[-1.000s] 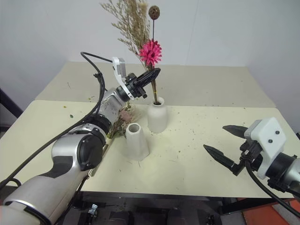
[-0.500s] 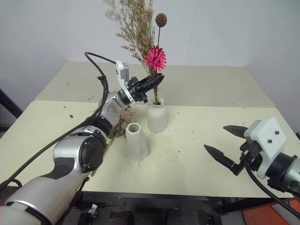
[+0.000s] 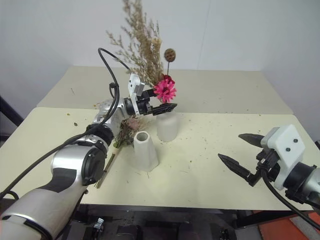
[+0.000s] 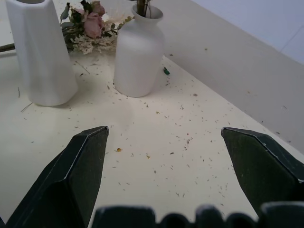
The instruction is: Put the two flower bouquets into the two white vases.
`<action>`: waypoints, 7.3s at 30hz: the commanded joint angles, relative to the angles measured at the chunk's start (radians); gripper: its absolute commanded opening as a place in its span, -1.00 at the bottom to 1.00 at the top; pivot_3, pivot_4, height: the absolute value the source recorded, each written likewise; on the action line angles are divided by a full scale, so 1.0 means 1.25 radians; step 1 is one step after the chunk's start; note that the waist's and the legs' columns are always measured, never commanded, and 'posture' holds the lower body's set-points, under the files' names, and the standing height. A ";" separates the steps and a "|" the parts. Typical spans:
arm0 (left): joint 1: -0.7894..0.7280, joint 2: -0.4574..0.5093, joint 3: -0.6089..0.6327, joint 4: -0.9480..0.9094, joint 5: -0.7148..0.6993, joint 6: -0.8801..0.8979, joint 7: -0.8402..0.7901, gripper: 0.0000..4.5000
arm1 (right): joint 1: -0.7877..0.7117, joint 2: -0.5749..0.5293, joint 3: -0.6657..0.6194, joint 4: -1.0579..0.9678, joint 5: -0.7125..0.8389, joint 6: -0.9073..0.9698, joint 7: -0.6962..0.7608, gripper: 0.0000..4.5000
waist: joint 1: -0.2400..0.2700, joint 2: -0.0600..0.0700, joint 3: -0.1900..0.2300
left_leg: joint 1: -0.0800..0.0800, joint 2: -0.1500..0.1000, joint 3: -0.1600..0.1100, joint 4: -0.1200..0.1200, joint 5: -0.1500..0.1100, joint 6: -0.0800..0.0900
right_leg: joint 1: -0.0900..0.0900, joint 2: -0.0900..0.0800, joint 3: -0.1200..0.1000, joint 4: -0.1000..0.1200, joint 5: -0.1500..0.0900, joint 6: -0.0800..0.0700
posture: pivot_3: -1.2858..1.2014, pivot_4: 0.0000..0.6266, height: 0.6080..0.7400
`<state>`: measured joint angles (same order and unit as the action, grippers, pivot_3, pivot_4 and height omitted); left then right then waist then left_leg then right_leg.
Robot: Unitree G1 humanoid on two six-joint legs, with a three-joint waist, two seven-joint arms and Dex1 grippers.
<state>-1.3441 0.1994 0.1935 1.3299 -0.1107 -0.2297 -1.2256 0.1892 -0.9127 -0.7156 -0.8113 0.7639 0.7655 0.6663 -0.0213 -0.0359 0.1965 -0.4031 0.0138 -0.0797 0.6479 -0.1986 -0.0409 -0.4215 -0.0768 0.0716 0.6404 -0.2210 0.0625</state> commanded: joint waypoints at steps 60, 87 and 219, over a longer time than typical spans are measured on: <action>0.426 0.581 -0.119 -0.877 -0.330 1.410 0.094 0.99 | -0.277 -0.131 0.252 0.018 0.043 -0.035 0.135 1.00 | -0.013 -0.002 -0.001 | 0.002 0.002 0.000 0.000 0.000 0.000 | 0.000 0.001 -0.001 0.002 -0.001 -0.002 | 0.03 -0.52 1.00; 0.213 0.479 -0.565 -0.739 -0.161 1.292 0.073 0.99 | -0.223 -0.058 0.263 -0.045 0.046 -0.036 0.000 1.00 | -0.016 -0.002 -0.001 | -0.001 0.001 0.000 0.000 0.000 0.000 | -0.002 0.001 0.000 0.002 -0.001 -0.002 | 0.03 -0.52 1.00; 0.237 0.213 -0.069 -0.710 -0.450 0.649 -0.268 -0.96 | -0.064 -0.077 0.088 -0.056 0.103 0.005 -0.018 1.00 | 0.001 -0.003 -0.001 | 0.001 0.001 0.000 0.000 0.000 0.000 | 0.001 0.000 0.000 0.000 -0.001 -0.001 | 0.03 -0.52 1.00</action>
<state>-1.0431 0.4591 0.1098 0.4675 -0.6800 0.6085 -1.5468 0.1229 -1.0080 -0.5972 -0.8747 0.8957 0.7899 0.6493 -0.0206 -0.0392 0.1948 -0.4017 0.0151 -0.0798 0.6483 -0.1986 -0.0408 -0.4205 -0.0764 0.0712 0.6408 -0.2223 0.0607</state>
